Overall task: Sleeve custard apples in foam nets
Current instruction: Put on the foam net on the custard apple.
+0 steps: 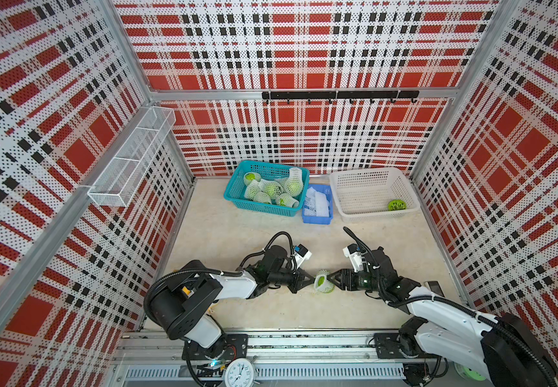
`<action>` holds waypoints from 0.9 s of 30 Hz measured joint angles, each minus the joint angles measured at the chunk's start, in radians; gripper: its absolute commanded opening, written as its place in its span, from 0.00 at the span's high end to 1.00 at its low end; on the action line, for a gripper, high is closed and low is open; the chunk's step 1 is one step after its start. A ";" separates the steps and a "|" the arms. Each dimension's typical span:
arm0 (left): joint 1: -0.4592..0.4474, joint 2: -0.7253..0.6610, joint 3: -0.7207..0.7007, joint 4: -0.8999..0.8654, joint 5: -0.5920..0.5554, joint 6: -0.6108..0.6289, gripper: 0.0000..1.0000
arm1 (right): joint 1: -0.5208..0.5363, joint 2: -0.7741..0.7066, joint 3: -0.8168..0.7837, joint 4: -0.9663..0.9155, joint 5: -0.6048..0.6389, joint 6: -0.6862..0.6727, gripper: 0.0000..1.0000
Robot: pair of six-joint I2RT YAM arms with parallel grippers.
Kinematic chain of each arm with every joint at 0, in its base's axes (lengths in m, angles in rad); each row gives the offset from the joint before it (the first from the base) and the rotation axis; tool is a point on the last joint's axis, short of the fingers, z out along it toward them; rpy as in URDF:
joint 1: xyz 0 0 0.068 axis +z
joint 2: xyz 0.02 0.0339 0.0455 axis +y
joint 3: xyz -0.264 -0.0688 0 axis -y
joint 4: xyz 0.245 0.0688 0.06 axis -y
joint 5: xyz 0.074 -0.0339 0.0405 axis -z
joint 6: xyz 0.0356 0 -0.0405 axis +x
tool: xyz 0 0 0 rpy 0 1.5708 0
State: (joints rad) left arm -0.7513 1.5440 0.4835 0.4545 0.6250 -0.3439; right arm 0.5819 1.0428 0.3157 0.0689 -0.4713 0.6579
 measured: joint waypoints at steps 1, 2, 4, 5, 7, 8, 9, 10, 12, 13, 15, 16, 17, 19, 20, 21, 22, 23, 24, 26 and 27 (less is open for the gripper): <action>0.000 0.000 0.000 -0.001 0.000 0.000 1.00 | 0.000 0.002 0.000 0.005 0.000 0.000 0.54; 0.000 0.001 0.000 -0.001 0.000 0.000 1.00 | 0.000 0.007 0.000 0.011 0.000 0.000 0.57; 0.000 0.002 0.000 -0.002 0.000 0.000 1.00 | 0.000 0.019 0.000 0.018 0.000 0.001 0.62; 0.000 0.002 0.000 -0.002 0.000 0.000 1.00 | 0.000 0.026 0.000 0.021 0.000 0.003 0.64; 0.000 0.002 0.000 -0.003 0.000 0.000 1.00 | 0.000 0.033 -0.002 0.031 0.001 0.006 0.70; 0.000 0.002 0.000 -0.003 0.000 0.000 1.00 | 0.000 0.034 -0.004 0.037 0.002 0.007 0.72; 0.000 0.002 0.000 -0.005 0.000 0.000 1.00 | 0.000 0.034 -0.006 0.041 0.004 0.008 0.73; 0.000 0.002 0.000 -0.006 0.000 0.000 1.00 | 0.000 0.034 -0.009 0.046 0.005 0.010 0.76; 0.000 0.002 0.000 -0.008 0.000 0.000 1.00 | 0.000 0.034 -0.012 0.050 0.008 0.011 0.83; 0.000 0.002 0.000 -0.008 0.000 0.000 1.00 | 0.000 0.034 -0.013 0.052 0.010 0.010 0.87; 0.000 0.002 0.000 -0.008 0.000 0.000 1.00 | -0.001 0.031 -0.015 0.056 0.012 0.008 0.95; 0.000 0.002 0.000 -0.009 0.000 -0.001 1.00 | -0.001 0.029 -0.015 0.056 0.013 0.010 0.97; 0.000 0.002 0.000 -0.009 0.000 -0.001 1.00 | -0.001 0.026 -0.015 0.055 0.017 0.011 1.00; 0.000 0.002 0.000 -0.010 0.000 -0.001 1.00 | -0.001 0.021 -0.015 0.047 0.028 0.010 1.00; 0.000 0.002 0.000 -0.010 0.000 -0.001 1.00 | -0.001 0.016 -0.015 0.039 0.035 0.008 1.00; 0.000 0.002 0.000 -0.010 0.000 -0.001 1.00 | -0.001 0.008 -0.015 0.031 0.040 0.007 1.00; 0.000 0.002 0.000 -0.010 0.000 -0.001 1.00 | -0.001 0.001 -0.015 0.024 0.049 0.006 1.00; 0.000 0.002 0.000 -0.010 0.000 -0.001 1.00 | -0.001 -0.010 -0.015 0.014 0.058 0.004 1.00; 0.000 0.002 0.000 -0.010 0.000 -0.001 1.00 | -0.001 -0.019 -0.015 0.005 0.066 0.003 1.00; 0.000 0.002 0.000 -0.010 0.000 -0.001 1.00 | -0.001 -0.036 -0.015 -0.015 0.084 -0.002 1.00; 0.000 0.002 0.000 -0.010 0.000 -0.001 1.00 | -0.001 -0.040 -0.015 -0.021 0.090 -0.003 1.00</action>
State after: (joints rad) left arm -0.7509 1.5455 0.4835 0.4442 0.6247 -0.3447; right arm 0.5812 1.0027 0.3004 0.0483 -0.3817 0.6544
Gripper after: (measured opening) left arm 0.044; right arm 0.046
